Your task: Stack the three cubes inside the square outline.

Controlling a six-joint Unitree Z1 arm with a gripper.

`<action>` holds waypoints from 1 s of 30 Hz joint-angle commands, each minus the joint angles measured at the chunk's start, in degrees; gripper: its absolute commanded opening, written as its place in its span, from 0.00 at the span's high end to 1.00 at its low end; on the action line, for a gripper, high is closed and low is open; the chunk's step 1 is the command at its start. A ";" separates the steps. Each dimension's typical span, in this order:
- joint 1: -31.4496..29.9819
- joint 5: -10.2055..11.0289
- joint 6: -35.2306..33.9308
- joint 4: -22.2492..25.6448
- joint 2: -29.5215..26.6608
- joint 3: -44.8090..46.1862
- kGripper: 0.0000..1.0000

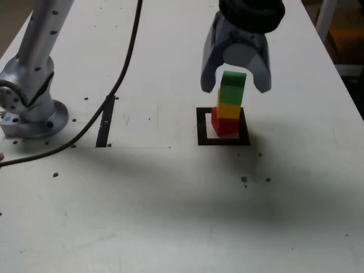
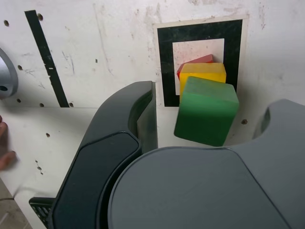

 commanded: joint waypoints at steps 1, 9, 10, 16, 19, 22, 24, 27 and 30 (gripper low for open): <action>0.16 0.63 -0.26 1.22 -3.38 0.92 0.01; -0.20 -2.50 -0.30 1.23 -17.92 11.64 0.00; -0.16 -2.90 -0.23 1.23 -19.11 13.09 0.00; 1.88 -4.73 0.43 1.15 -26.29 24.11 0.00; 4.04 -5.79 1.62 1.01 -28.64 30.61 0.00; 6.92 -6.10 3.91 0.68 -29.90 37.90 0.00; 8.14 -5.96 5.02 0.44 -29.97 40.77 0.00; 10.03 -5.88 6.61 -0.33 -29.97 45.27 0.00; 10.82 -6.05 7.21 -1.80 -30.04 47.96 0.00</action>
